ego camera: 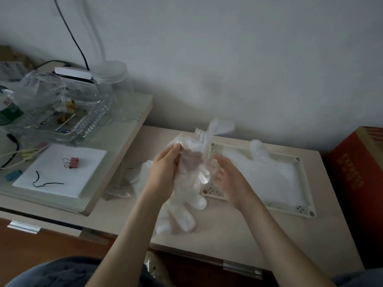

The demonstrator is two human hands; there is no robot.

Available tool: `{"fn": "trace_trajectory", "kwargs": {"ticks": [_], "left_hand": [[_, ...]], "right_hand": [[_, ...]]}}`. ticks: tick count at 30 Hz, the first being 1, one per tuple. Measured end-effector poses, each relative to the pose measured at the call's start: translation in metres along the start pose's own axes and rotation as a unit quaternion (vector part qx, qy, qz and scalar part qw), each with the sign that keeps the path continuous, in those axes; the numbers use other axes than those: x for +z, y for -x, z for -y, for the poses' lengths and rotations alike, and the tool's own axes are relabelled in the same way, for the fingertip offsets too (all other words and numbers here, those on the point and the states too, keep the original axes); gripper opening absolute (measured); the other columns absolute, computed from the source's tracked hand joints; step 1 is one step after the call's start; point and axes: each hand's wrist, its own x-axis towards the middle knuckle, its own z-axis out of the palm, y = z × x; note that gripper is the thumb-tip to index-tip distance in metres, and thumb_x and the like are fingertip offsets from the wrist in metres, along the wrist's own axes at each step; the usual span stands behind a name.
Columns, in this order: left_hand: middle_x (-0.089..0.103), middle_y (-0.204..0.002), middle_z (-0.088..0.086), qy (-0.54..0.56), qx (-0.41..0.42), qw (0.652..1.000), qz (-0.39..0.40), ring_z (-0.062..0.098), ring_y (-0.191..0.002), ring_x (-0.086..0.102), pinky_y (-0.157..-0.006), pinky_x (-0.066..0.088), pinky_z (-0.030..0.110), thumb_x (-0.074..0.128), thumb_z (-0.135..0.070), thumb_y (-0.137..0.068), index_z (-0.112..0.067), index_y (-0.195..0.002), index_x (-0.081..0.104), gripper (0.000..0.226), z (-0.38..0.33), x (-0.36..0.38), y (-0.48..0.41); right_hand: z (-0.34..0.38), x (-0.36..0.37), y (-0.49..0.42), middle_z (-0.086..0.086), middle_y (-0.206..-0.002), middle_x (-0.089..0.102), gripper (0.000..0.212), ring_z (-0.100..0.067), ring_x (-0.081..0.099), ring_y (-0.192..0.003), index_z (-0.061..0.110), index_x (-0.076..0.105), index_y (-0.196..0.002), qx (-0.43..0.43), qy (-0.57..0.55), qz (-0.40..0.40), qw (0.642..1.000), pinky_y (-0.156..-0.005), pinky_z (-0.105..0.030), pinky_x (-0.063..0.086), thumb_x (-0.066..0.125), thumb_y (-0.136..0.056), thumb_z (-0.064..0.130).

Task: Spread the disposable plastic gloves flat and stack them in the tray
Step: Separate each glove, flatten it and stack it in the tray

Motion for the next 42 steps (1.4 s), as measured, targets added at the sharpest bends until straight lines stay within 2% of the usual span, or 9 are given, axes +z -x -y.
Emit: {"fn": "trace_trajectory", "kwargs": {"ticks": [8, 15, 18, 21, 25, 29, 31, 34, 42], "left_hand": [[0.067, -0.074, 0.007, -0.006, -0.044, 0.999, -0.016, 0.022, -0.070, 0.064, -0.072, 0.053, 0.035, 0.044, -0.013, -0.100, -0.009, -0.077, 0.061, 0.029, 0.000, 0.006, -0.002], [0.065, -0.071, 0.008, 0.106, -0.104, 0.986, 0.081, 0.016, -0.061, 0.066, -0.062, 0.054, 0.028, 0.049, -0.021, -0.092, -0.004, -0.091, 0.055, 0.019, -0.007, -0.013, -0.004], [0.066, -0.061, -0.001, -0.036, -0.097, 0.994, -0.041, 0.011, -0.056, 0.064, -0.063, 0.051, 0.028, 0.056, -0.017, -0.094, -0.015, -0.084, 0.054, 0.011, -0.008, -0.017, -0.010], [0.059, -0.062, 0.001, -0.053, -0.059, 0.996, -0.041, 0.013, -0.053, 0.057, -0.052, 0.048, 0.025, 0.057, -0.009, -0.092, -0.012, -0.068, 0.059, 0.024, 0.001, -0.038, -0.015], [0.058, -0.057, 0.001, -0.043, -0.119, 0.981, -0.146, 0.010, -0.042, 0.051, -0.039, 0.040, 0.015, 0.044, -0.006, -0.099, -0.012, -0.067, 0.060, 0.036, 0.019, -0.060, -0.023], [0.046, -0.055, 0.007, -0.169, -0.159, 0.936, -0.265, 0.011, -0.029, 0.044, -0.028, 0.027, 0.010, 0.048, -0.009, -0.095, -0.008, -0.062, 0.048, 0.033, 0.041, -0.070, -0.029], [0.052, -0.066, 0.009, -0.182, -0.171, 0.928, -0.276, 0.010, -0.042, 0.056, -0.038, 0.038, 0.014, 0.047, -0.008, -0.096, 0.000, -0.080, 0.058, 0.021, 0.047, -0.078, -0.032], [0.057, -0.123, 0.021, -0.251, -0.168, 0.901, -0.312, 0.035, -0.111, 0.057, -0.073, 0.046, 0.030, 0.046, -0.007, -0.094, 0.006, -0.130, 0.045, 0.038, 0.051, -0.090, -0.038], [0.042, -0.141, 0.003, -0.319, 0.206, 0.898, -0.222, 0.020, -0.133, 0.035, -0.112, 0.028, 0.038, 0.042, -0.002, -0.090, -0.014, -0.133, 0.044, 0.044, 0.020, -0.033, -0.011]], "right_hand": [[0.001, 0.016, 0.008, -0.011, -0.128, 0.061, 0.068, -0.027, 0.059, -0.118, 0.014, 0.049, -0.135, 0.101, -0.033, 0.071, 0.992, -0.100, -0.044, 0.046, 0.046, -0.083, 0.057], [-0.019, 0.035, 0.011, 0.000, -0.102, 0.070, 0.042, -0.016, 0.066, -0.089, 0.022, 0.063, -0.111, 0.128, 0.041, 0.089, 0.987, -0.084, -0.038, 0.052, 0.036, -0.099, 0.051], [-0.025, 0.044, 0.008, 0.002, -0.078, 0.067, 0.031, -0.013, 0.065, -0.070, 0.014, 0.063, -0.097, 0.120, 0.060, 0.087, 0.987, -0.066, -0.026, 0.052, 0.037, -0.102, 0.031], [-0.031, 0.044, -0.004, -0.019, -0.098, 0.059, 0.039, -0.031, 0.055, -0.093, -0.011, 0.059, -0.107, 0.057, 0.062, 0.058, 0.995, -0.087, -0.041, 0.045, 0.057, -0.092, 0.025], [-0.039, 0.024, -0.022, -0.007, -0.064, 0.052, 0.022, -0.017, 0.049, -0.059, 0.010, 0.054, -0.070, 0.007, 0.132, -0.127, 0.983, -0.057, -0.023, 0.040, 0.062, -0.090, 0.015], [-0.042, 0.013, -0.024, -0.002, -0.058, 0.051, 0.026, -0.011, 0.048, -0.050, 0.009, 0.052, -0.069, -0.073, 0.274, -0.186, 0.941, -0.049, -0.022, 0.040, 0.054, -0.094, 0.014], [-0.044, 0.009, -0.025, -0.003, -0.062, 0.053, 0.026, -0.017, 0.049, -0.059, 0.005, 0.053, -0.071, -0.093, 0.331, -0.203, 0.917, -0.060, -0.032, 0.041, 0.053, -0.094, 0.016], [-0.037, 0.003, -0.024, -0.005, -0.060, 0.053, 0.028, -0.017, 0.047, -0.058, 0.003, 0.050, -0.072, -0.141, 0.355, -0.208, 0.901, -0.060, -0.033, 0.039, 0.051, -0.096, 0.018], [0.016, 0.011, 0.002, -0.009, -0.061, 0.066, 0.020, -0.004, 0.030, -0.032, 0.013, 0.060, -0.087, -0.147, 0.154, -0.119, 0.970, -0.031, -0.017, 0.023, 0.046, -0.100, 0.019]]}}
